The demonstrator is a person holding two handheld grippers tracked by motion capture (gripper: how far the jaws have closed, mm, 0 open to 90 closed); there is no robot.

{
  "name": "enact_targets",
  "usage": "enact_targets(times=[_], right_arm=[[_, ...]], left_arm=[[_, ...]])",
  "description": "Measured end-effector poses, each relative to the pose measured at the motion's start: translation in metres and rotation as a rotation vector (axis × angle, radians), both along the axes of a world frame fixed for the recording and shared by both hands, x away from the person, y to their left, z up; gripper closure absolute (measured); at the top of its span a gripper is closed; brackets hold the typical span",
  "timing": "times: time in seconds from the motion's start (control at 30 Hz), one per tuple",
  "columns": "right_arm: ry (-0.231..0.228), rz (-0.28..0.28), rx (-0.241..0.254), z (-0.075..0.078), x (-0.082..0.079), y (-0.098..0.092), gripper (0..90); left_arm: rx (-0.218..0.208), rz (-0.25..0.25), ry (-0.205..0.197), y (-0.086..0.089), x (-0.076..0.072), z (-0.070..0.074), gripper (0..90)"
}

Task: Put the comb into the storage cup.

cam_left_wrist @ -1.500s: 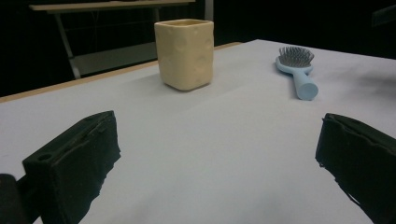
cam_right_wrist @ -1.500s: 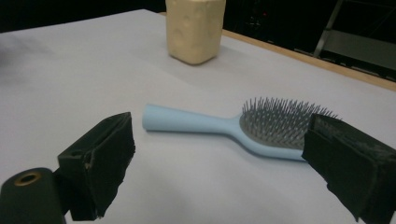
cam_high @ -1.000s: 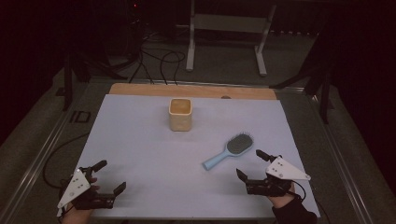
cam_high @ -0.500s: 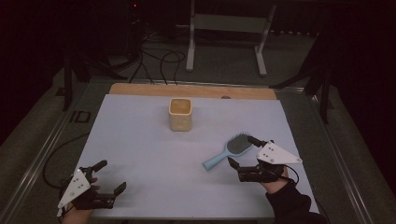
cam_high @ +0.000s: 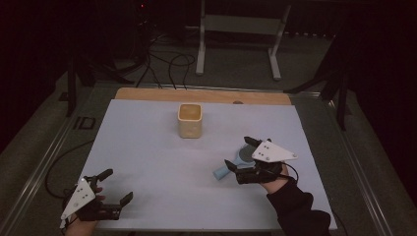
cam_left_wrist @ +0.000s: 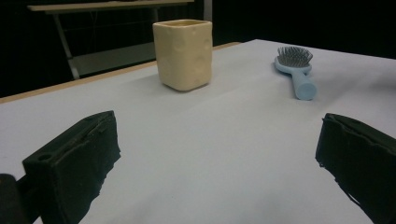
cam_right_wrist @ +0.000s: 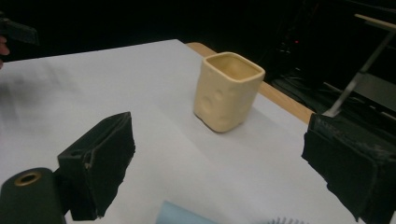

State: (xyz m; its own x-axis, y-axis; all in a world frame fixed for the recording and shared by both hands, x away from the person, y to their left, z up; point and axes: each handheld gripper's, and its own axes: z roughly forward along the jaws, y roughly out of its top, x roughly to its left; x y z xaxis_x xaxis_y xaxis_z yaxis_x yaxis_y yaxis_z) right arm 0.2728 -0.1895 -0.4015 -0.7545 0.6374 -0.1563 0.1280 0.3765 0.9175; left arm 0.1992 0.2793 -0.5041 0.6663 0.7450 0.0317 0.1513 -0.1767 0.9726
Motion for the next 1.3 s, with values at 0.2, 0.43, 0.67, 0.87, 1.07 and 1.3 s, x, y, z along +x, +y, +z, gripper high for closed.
enact_targets(times=[0.2,0.43,0.67,0.87,1.07,1.3], right_arm=[[0.024,0.025,-0.006,-0.005,0.008,0.012,8.8],[0.054,0.042,-0.017,-0.014,0.017,0.024,8.8],[0.088,0.049,-0.029,-0.024,0.026,0.034,8.9],[0.124,0.058,-0.043,-0.036,0.033,0.040,10.0],[0.171,0.062,-0.068,-0.050,0.040,0.047,12.7],[0.195,0.046,-0.111,-0.061,0.045,0.055,16.0]], left_arm=[[0.002,-0.002,-0.001,0.000,0.000,0.000,0.0],[0.003,-0.003,-0.001,0.000,0.000,0.000,0.0],[0.006,-0.005,-0.002,-0.001,-0.001,0.000,0.0],[0.006,-0.004,-0.003,-0.001,-0.001,0.000,0.0],[0.006,-0.005,-0.003,-0.001,-0.001,0.000,0.0],[0.010,-0.009,-0.003,-0.002,-0.001,0.000,0.0]])
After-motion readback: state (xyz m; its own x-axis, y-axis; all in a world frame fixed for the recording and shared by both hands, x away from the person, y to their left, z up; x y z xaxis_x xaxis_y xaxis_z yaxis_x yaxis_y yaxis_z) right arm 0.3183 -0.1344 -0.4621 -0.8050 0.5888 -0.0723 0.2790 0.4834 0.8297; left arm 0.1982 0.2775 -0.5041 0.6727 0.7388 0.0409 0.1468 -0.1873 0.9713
